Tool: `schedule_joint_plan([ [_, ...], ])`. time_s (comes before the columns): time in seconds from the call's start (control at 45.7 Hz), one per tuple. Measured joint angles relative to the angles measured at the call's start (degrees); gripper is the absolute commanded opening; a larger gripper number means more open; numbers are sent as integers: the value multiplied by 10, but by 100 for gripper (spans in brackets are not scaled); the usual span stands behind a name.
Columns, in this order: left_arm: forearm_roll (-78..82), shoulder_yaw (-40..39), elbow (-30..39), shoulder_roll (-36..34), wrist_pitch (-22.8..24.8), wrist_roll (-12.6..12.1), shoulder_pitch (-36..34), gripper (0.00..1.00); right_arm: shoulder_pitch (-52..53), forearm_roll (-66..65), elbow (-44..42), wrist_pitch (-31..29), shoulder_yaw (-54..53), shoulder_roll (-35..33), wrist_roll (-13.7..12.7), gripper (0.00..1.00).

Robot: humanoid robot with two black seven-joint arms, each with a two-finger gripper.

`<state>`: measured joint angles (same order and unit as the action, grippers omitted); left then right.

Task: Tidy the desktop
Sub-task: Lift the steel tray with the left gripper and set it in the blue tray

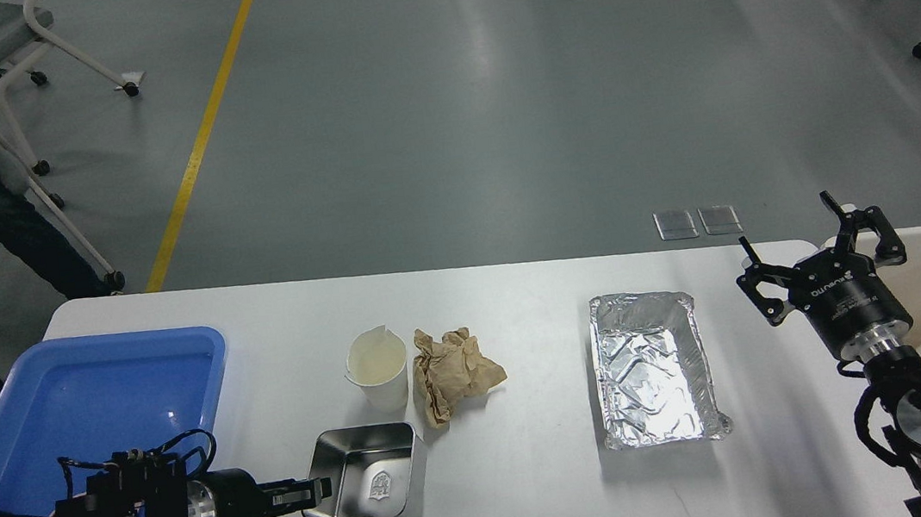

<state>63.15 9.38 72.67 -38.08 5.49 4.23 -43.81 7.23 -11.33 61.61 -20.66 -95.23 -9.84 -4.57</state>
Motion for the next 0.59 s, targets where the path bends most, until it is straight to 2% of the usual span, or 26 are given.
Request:
schedule_joint_plan([
  [0.197,-2,-2,26,-29,6,4,-31,0,1,-3,0,0,1,0,0,100],
  [0.394,-3,-5,81,-71,11,18,-60,1,2,-12,0,0,1,4,0,100],
  [0.591,-3,-10,135,-128,12,13,-69,1,4,-13,0,1,2,9,0,100],
])
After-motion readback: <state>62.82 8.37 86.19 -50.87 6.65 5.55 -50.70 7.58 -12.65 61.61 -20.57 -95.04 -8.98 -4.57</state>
